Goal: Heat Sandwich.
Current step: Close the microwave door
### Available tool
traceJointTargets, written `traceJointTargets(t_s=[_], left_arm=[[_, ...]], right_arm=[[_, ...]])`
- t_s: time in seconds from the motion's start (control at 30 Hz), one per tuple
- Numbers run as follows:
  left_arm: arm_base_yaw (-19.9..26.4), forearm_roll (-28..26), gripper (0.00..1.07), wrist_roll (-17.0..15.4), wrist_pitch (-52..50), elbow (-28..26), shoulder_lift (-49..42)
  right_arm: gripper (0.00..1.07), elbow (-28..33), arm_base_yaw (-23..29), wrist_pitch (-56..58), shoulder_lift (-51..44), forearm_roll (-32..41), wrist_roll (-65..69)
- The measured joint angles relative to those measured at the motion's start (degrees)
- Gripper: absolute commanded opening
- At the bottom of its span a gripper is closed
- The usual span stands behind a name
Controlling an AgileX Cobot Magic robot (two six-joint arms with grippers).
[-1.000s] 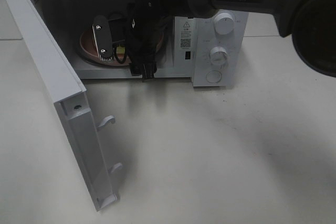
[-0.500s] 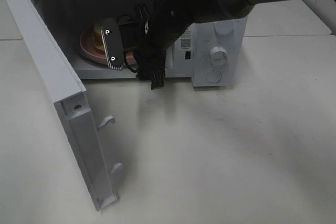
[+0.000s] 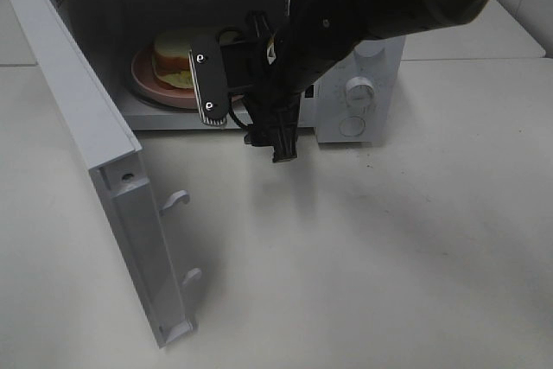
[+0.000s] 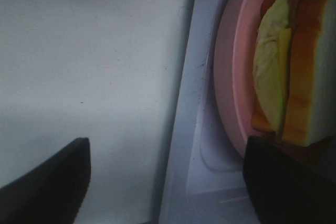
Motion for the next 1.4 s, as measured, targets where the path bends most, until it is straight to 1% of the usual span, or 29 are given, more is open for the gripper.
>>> traceJointTargets(t_s=[0.03,0.1,0.13,0.23,0.27,0.37,0.4,0.63,0.73,0.93,1.03,1.1,1.13,1.23,1.3,1.4], left_arm=[[0.0,0.0,1.01,0.0,0.0,0.0,0.0],[0.0,0.0,1.01,0.0,0.0,0.0,0.0],[0.0,0.0,1.01,0.0,0.0,0.0,0.0],[0.0,0.0,1.01,0.0,0.0,0.0,0.0],[0.0,0.0,1.01,0.0,0.0,0.0,0.0],[0.0,0.0,1.01,0.0,0.0,0.0,0.0],[0.0,0.0,1.01,0.0,0.0,0.0,0.0],[0.0,0.0,1.01,0.0,0.0,0.0,0.0],[0.0,0.0,1.01,0.0,0.0,0.0,0.0],[0.0,0.0,1.01,0.0,0.0,0.0,0.0],[0.0,0.0,1.01,0.0,0.0,0.0,0.0],[0.0,0.0,1.01,0.0,0.0,0.0,0.0],[0.0,0.0,1.01,0.0,0.0,0.0,0.0],[0.0,0.0,1.01,0.0,0.0,0.0,0.0],[0.0,0.0,1.01,0.0,0.0,0.0,0.0],[0.0,0.0,1.01,0.0,0.0,0.0,0.0]], right_arm=[[0.76,0.0,0.0,0.0,0.0,0.0,0.0],[0.76,2.0,0.0,-0.1,-1.5,0.0,0.2],[0.76,4.0,0.0,-0.1,-2.9,0.0,0.4],[0.76,5.6,0.0,-0.1,-4.1,0.0,0.7],[0.76,7.2,0.0,-0.1,-5.5,0.1,1.7],[0.76,8.8,0.0,-0.1,-6.8,0.1,2.8],[0.76,10.4,0.0,-0.1,-8.3,0.1,4.5],[0.76,14.3,0.0,-0.1,-12.4,0.1,9.7],[0.76,16.8,0.0,0.1,-15.4,0.1,15.1],[0.76,19.9,0.0,0.8,-19.4,0.1,21.8],[0.76,22.6,0.0,3.0,-22.7,0.1,28.4],[0.76,23.3,0.0,3.4,-23.6,0.1,29.7],[0.76,24.8,0.0,4.5,-25.3,0.1,33.1],[0.76,26.3,0.0,5.7,-27.0,0.1,36.0],[0.76,28.8,0.0,7.1,-29.7,0.1,40.6],[0.76,30.4,0.0,7.9,-31.9,0.1,42.9]])
